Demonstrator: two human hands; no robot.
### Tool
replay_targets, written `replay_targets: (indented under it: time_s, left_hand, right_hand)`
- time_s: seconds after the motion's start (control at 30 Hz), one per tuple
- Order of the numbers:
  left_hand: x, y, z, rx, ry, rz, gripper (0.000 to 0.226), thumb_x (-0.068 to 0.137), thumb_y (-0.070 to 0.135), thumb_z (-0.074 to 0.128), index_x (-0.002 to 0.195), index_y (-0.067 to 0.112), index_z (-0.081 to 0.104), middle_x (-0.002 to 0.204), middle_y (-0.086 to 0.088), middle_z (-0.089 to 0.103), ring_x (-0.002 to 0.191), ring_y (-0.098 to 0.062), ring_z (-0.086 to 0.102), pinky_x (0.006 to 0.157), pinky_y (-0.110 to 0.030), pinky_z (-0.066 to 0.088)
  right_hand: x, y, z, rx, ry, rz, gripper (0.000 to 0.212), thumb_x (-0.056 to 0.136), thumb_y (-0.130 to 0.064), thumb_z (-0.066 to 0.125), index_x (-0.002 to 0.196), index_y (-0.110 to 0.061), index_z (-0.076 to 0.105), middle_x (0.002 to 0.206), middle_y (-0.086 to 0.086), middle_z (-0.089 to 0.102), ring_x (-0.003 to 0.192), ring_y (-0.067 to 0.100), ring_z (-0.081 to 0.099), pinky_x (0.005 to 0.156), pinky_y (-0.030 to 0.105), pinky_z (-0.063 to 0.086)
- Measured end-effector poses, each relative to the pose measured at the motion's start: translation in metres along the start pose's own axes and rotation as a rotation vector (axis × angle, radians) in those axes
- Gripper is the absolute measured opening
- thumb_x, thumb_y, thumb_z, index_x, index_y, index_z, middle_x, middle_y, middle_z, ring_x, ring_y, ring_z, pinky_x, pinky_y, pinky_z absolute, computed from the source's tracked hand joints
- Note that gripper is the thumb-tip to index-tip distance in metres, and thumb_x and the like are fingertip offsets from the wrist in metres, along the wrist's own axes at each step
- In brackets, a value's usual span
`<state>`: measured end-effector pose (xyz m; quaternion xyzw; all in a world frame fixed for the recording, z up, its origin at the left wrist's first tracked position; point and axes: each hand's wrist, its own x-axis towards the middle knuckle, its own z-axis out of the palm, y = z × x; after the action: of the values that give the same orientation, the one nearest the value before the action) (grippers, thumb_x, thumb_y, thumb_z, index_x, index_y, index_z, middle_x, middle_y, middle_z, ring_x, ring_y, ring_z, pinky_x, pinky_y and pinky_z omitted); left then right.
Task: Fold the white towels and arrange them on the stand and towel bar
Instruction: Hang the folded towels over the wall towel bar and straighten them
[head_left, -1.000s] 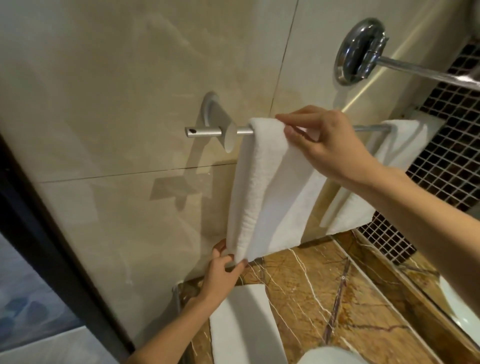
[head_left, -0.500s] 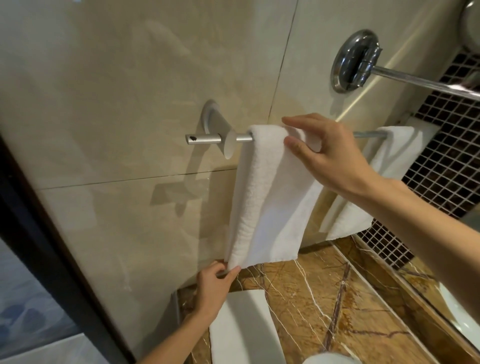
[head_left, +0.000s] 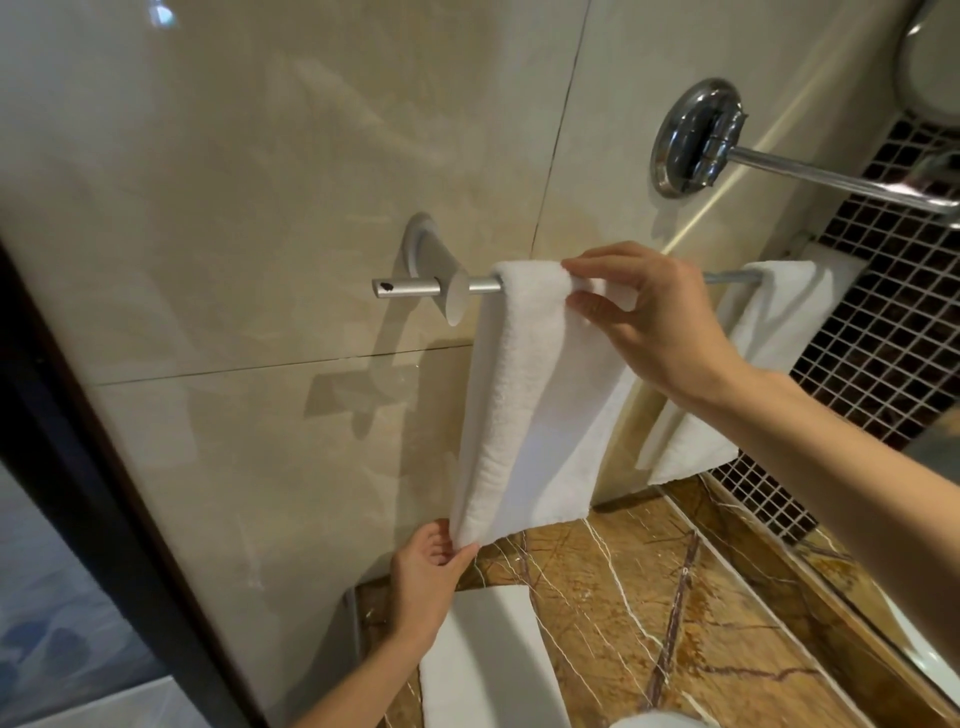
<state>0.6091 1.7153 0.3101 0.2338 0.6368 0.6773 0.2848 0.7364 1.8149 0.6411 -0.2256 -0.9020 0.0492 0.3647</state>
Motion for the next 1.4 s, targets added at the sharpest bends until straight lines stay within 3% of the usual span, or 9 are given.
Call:
replay_targets:
  time_s: [0.3,0.4,0.6,0.73,0.87,1.13,1.3,1.4]
  left_hand:
    - [-0.002,0.001,0.007,0.000,-0.068,-0.017,0.016,0.077,-0.003,0.072,0.081,0.012,0.068,0.070,-0.004,0.073,0.068,-0.016,0.069,0.064,-0.022,0.050]
    - [-0.003,-0.003,0.009,0.037,-0.070,-0.002,0.013,0.081,0.001,0.069,0.077,0.013,0.068,0.066,-0.008,0.071,0.064,-0.017,0.064,0.064,-0.030,0.045]
    - [-0.003,-0.006,0.010,0.056,-0.078,0.025,0.015,0.082,0.004,0.070,0.081,0.019,0.068,0.066,-0.005,0.072,0.064,-0.020,0.066,0.064,-0.032,0.047]
    - [-0.002,0.000,0.011,0.000,-0.109,0.013,0.029,0.078,-0.002,0.072,0.093,0.023,0.065,0.081,0.006,0.075,0.078,-0.013,0.072,0.066,-0.019,0.054]
    - [-0.005,0.002,0.012,0.008,-0.137,0.013,0.029,0.077,-0.004,0.073,0.091,0.020,0.065,0.083,0.011,0.075,0.082,-0.009,0.072,0.066,-0.014,0.051]
    - [-0.008,0.003,0.011,0.011,-0.157,-0.001,0.015,0.076,-0.001,0.075,0.084,0.009,0.067,0.080,0.003,0.076,0.080,-0.013,0.072,0.066,-0.015,0.051]
    - [-0.008,0.002,0.009,0.060,-0.150,-0.015,0.011,0.076,0.007,0.077,0.081,0.007,0.068,0.073,-0.002,0.074,0.074,-0.021,0.071,0.070,-0.030,0.053]
    - [-0.008,0.002,0.009,0.083,-0.144,-0.018,0.019,0.077,0.012,0.078,0.077,-0.002,0.066,0.069,-0.018,0.070,0.064,-0.021,0.060,0.065,-0.033,0.047]
  right_hand:
    - [0.002,0.001,0.000,-0.003,0.011,0.012,0.027,0.084,-0.015,0.072,0.111,-0.011,0.071,0.112,0.003,0.069,0.099,0.018,0.064,0.090,0.028,0.047]
    - [0.002,0.001,0.000,0.004,0.008,0.017,0.028,0.085,-0.016,0.072,0.112,-0.011,0.071,0.112,0.003,0.069,0.101,0.018,0.064,0.091,0.032,0.048]
    - [0.005,0.002,-0.004,0.000,-0.034,0.018,0.028,0.085,-0.017,0.072,0.113,-0.012,0.071,0.113,0.003,0.069,0.100,0.019,0.064,0.091,0.036,0.048]
    - [0.009,0.005,-0.009,-0.027,-0.096,0.008,0.029,0.089,-0.019,0.067,0.117,-0.014,0.069,0.116,0.003,0.069,0.105,0.020,0.064,0.094,0.040,0.048]
    - [0.013,0.007,-0.014,-0.078,-0.160,-0.010,0.031,0.093,-0.020,0.061,0.123,-0.017,0.066,0.123,0.000,0.066,0.114,0.018,0.061,0.099,0.039,0.046]
    - [0.021,0.009,-0.015,-0.098,-0.243,-0.013,0.030,0.099,-0.019,0.051,0.125,-0.015,0.064,0.125,0.001,0.065,0.119,0.019,0.059,0.099,0.041,0.047]
    - [0.024,0.011,-0.012,-0.111,-0.266,-0.016,0.026,0.100,-0.018,0.047,0.116,-0.015,0.067,0.110,0.009,0.071,0.107,0.030,0.063,0.090,0.045,0.049]
    - [0.024,0.012,-0.011,-0.116,-0.263,-0.015,0.025,0.100,-0.018,0.046,0.114,-0.014,0.067,0.106,0.011,0.071,0.103,0.033,0.062,0.088,0.045,0.049]
